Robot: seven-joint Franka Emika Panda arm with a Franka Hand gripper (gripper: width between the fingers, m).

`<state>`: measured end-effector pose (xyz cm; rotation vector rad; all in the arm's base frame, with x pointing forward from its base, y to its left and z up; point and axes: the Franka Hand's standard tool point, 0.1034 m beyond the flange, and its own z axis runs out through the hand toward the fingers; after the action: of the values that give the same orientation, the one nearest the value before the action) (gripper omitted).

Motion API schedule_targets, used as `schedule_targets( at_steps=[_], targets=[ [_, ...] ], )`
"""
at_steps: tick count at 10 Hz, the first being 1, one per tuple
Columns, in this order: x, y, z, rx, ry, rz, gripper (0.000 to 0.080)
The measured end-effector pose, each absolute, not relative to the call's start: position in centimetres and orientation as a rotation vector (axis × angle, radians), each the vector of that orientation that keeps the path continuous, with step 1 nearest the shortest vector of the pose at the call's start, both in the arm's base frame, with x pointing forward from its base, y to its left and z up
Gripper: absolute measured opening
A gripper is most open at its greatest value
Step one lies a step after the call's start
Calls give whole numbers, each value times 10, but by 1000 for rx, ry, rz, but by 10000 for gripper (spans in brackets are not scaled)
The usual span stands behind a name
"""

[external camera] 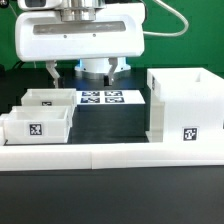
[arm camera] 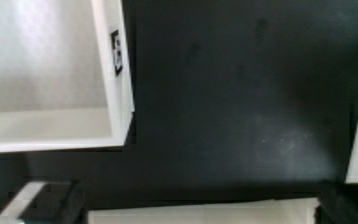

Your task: Assemble drawer

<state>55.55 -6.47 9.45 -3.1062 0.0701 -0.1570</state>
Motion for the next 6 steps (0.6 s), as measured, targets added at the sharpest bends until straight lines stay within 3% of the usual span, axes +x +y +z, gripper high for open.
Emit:
schedule_targets(
  at_steps=[2,6],
  targets=[
    [550,-68,90,-3093,32,-64,649],
    [530,-81,56,-3112,58,-27,649]
  ],
)
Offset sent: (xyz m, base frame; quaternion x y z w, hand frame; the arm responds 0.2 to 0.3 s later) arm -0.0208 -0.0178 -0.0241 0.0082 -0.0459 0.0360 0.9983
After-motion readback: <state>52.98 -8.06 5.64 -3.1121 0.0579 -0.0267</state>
